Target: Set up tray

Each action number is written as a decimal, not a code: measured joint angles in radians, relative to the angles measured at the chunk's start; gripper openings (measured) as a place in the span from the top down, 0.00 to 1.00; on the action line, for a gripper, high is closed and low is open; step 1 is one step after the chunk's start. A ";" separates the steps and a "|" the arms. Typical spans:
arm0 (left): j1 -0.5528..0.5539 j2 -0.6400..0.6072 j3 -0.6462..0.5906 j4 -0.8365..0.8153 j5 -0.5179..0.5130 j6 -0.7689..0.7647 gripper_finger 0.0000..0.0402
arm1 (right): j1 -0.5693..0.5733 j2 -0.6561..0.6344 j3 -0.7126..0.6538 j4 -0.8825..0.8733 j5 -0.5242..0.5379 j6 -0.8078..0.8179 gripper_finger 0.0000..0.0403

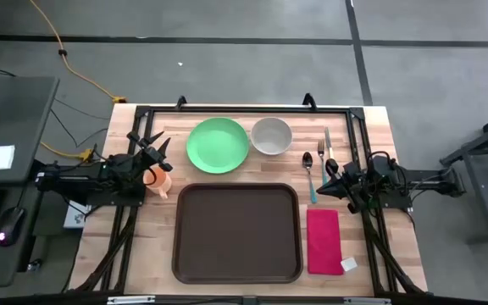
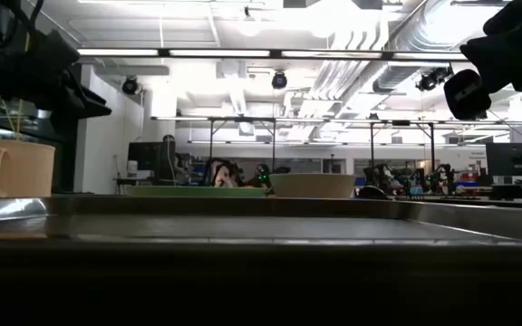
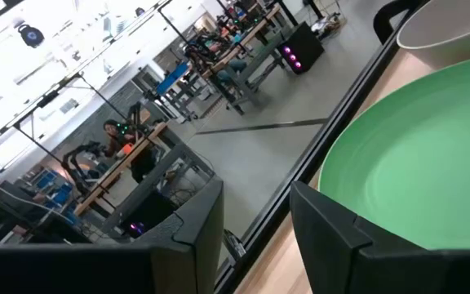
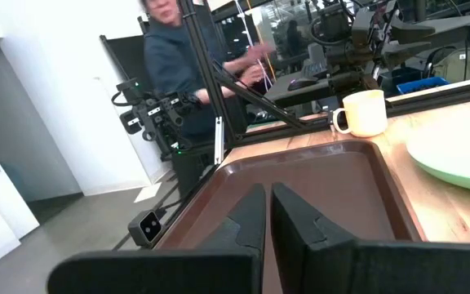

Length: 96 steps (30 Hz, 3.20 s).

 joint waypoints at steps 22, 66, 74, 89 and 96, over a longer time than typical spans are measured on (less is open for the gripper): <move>0.000 0.000 0.000 0.000 0.000 0.000 0.56 | 0.000 0.000 0.000 0.000 0.000 0.000 1.00; 0.000 0.000 0.000 0.245 0.509 -0.225 0.56 | 0.000 0.000 0.000 0.174 0.626 0.078 1.00; 0.000 0.000 0.000 0.246 0.491 -0.290 0.56 | 0.000 0.000 0.000 0.268 0.631 0.076 1.00; 0.000 0.000 0.000 0.242 0.672 -0.413 0.56 | 0.000 0.000 0.058 0.385 0.492 0.036 1.00; 0.000 0.000 0.000 0.209 0.785 -0.477 0.56 | 0.000 0.038 0.270 0.063 0.428 0.050 1.00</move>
